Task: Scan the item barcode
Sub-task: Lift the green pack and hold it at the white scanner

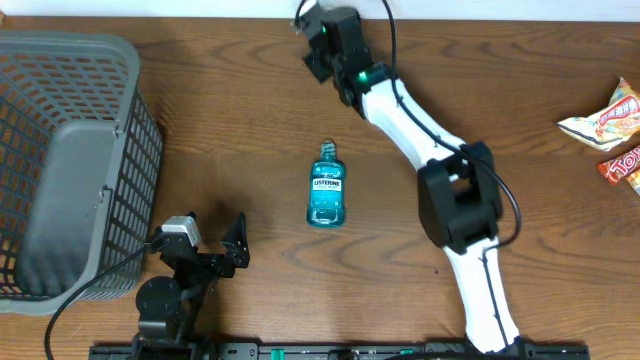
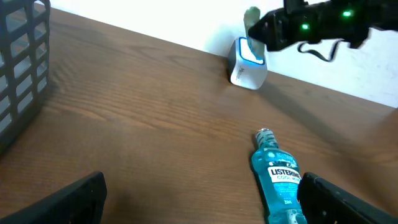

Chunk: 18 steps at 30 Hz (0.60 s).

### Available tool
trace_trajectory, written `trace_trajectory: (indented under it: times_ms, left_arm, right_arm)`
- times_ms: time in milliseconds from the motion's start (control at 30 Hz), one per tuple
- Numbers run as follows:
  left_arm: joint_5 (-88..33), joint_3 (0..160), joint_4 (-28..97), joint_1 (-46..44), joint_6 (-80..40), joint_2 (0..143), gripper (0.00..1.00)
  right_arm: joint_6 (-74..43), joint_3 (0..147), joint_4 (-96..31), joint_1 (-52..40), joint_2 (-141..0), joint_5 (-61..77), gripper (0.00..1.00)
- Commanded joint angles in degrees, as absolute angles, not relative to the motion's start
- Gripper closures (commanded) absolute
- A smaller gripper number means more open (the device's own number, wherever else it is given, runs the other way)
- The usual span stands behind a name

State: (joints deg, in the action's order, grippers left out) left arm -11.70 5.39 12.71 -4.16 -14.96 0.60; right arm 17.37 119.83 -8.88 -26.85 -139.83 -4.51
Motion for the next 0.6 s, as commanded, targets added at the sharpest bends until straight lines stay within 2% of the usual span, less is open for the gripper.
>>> trace_trajectory:
  times_ms: [0,300,433,567]
  left_arm:
    - [-12.01,4.45,14.09,-3.88,-14.63,0.27,0.02]
    - [-12.01,4.45,14.06,-3.88,-14.63,0.27,0.02]
    - [-12.01,4.45,14.06,-3.88,-14.63,0.27,0.02]
    - [-12.01,4.45,14.09,-3.88,-14.63,0.27,0.02]
  right_arm:
    - [18.31,127.17,-8.64,-25.80,-144.57,-8.08,0.99]
    - [18.31,129.71,-6.61,-25.69,-148.75,-9.28,0.99]
    - [17.56,130.23,-5.78,-25.87,-148.73,-13.87,0.99]
    - [16.03,133.93,-11.92,-25.98,-148.42,-18.61,0.99]
